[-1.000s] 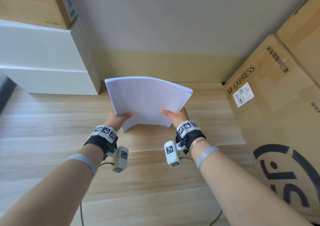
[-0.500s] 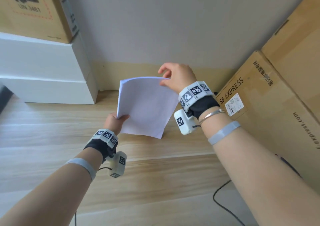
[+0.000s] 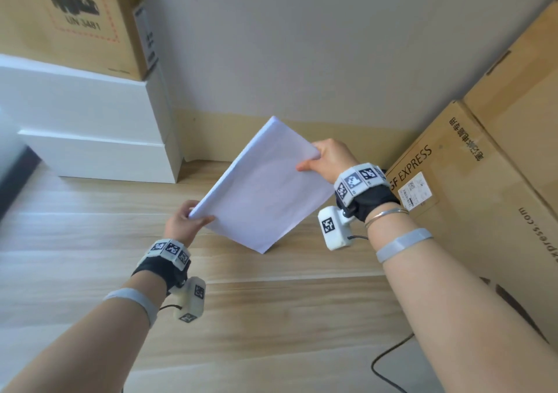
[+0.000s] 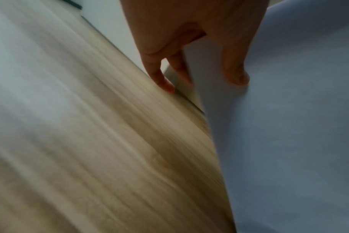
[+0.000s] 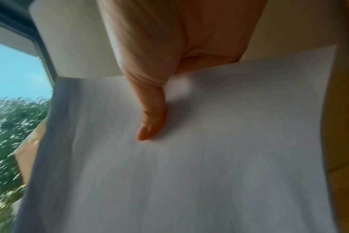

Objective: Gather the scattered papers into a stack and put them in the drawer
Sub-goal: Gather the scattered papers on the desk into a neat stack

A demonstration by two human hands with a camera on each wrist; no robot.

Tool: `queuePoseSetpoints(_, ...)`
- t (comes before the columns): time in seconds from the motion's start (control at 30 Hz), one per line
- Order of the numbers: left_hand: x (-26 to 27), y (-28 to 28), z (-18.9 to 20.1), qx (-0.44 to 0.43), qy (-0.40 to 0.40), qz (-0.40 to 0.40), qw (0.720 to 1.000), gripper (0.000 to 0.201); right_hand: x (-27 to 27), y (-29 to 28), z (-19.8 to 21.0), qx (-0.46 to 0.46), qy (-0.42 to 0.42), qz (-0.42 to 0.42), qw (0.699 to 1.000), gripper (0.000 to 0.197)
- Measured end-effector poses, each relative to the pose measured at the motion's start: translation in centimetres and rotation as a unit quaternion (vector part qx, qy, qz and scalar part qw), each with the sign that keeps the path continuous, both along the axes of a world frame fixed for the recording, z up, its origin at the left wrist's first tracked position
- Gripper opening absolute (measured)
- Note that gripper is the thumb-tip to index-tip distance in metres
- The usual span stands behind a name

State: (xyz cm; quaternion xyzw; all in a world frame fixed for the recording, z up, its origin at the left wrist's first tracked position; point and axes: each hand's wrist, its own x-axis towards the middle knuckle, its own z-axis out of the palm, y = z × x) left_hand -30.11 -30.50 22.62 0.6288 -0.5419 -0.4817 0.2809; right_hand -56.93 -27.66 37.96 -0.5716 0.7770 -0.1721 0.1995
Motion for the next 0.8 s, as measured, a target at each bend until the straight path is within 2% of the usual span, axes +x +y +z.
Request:
queuePoseSetpoints(0.03,0.7,0.0,-0.5,0.013,0.022,0.022,0.999,0.030,-0.5,0.5,-0.5,-0.008,-0.037,-0.024,0.999,0.025)
queuePoseSetpoints(0.07,1.2,0.0,-0.8,0.033,0.091,0.045,0.994,0.028,-0.9,0.9,-1.2,-0.014,-0.073,-0.049,0.996,0.026)
queuePoseSetpoints(0.13,1.6,0.0,-1.4,0.089,0.266,0.065,0.958,0.027,-1.1,1.9,-2.7,-0.027,-0.146,-0.097,0.984,0.026)
queuePoseSetpoints(0.17,1.4,0.2,-1.4,0.107,0.316,0.045,0.942,0.030,-1.1,2.4,-3.5,-0.038,-0.182,-0.123,0.975,0.027)
queuePoseSetpoints(0.23,0.6,0.6,-1.2,0.133,0.352,-0.017,0.926,0.036,-1.0,3.4,-5.1,-0.066,-0.238,-0.171,0.954,0.028)
queuePoseSetpoints(0.3,0.0,0.6,-1.1,0.146,0.339,-0.035,0.929,0.051,-0.8,4.5,-6.5,-0.084,-0.280,-0.193,0.937,0.029)
queuePoseSetpoints(0.37,-0.3,0.4,-1.3,0.119,0.300,-0.014,0.946,0.070,-0.7,5.5,-7.5,-0.080,-0.304,-0.181,0.932,0.030)
queuePoseSetpoints(0.47,-1.7,0.7,-0.3,0.040,0.184,0.016,0.982,0.050,-0.7,6.5,-8.7,-0.035,-0.313,-0.190,0.930,0.033)
queuePoseSetpoints(0.53,-2.7,0.9,-0.2,0.005,0.101,0.035,0.994,0.037,-0.4,6.9,-9.5,0.000,-0.305,-0.193,0.933,0.033)
queuePoseSetpoints(0.6,-3.3,1.2,-0.3,-0.017,0.092,0.028,0.995,0.036,-0.1,7.3,-10.2,-0.006,-0.313,-0.207,0.927,0.031)
queuePoseSetpoints(0.67,-3.4,1.7,0.0,-0.045,0.080,0.020,0.996,0.038,-0.1,7.7,-10.6,-0.052,-0.326,-0.231,0.915,0.026)
queuePoseSetpoints(0.73,-3.0,1.9,-0.2,-0.064,0.105,0.006,0.992,0.040,-0.2,8.2,-11.1,-0.086,-0.347,-0.247,0.901,0.022)
queuePoseSetpoints(0.8,-2.6,2.3,-0.7,-0.053,0.123,-0.018,0.991,0.036,-0.2,8.7,-12.2,-0.081,-0.363,-0.266,0.890,0.024)
